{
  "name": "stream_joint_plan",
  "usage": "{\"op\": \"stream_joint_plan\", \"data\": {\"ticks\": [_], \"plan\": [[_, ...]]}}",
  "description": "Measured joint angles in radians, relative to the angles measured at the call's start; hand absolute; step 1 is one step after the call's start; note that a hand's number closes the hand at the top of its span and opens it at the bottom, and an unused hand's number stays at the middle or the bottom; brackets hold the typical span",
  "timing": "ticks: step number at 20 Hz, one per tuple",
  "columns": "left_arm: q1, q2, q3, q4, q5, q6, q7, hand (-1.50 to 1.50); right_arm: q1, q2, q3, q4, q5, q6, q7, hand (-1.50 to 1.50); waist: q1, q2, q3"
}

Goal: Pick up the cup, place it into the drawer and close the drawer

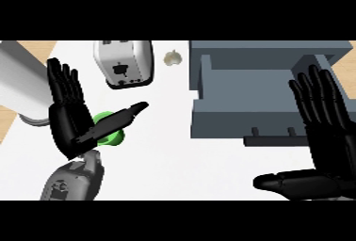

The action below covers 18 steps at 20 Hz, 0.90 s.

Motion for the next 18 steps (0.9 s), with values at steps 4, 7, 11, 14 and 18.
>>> {"op": "stream_joint_plan", "data": {"ticks": [4, 7, 11, 14, 18], "plan": [[0.014, 0.001, -0.009, 0.002, 0.001, 0.023, 0.004, -1.50, 0.028, -0.003, -0.006, -0.025, -0.006, 0.012, -0.005, -1.50, 0.000, 0.000, 0.000], [0.048, 0.000, -0.020, 0.015, 0.025, 0.037, -0.022, -1.50, 0.001, -0.005, -0.017, -0.009, -0.008, 0.008, 0.001, -1.50, 0.001, 0.000, 0.000], [0.093, -0.001, -0.021, 0.022, 0.049, 0.042, -0.041, -1.50, -0.016, -0.001, -0.011, -0.006, 0.002, 0.001, 0.009, -1.50, 0.001, 0.000, 0.000], [0.116, 0.000, -0.007, 0.028, 0.068, 0.033, -0.046, -1.50, -0.009, -0.005, -0.013, -0.025, -0.005, 0.006, 0.024, -1.50, 0.001, 0.000, 0.000], [0.119, -0.001, 0.021, 0.109, 0.108, 0.042, -0.105, -1.50, 0.020, -0.007, -0.018, -0.030, -0.012, 0.023, 0.002, -1.50, -0.001, 0.000, 0.000]]}}
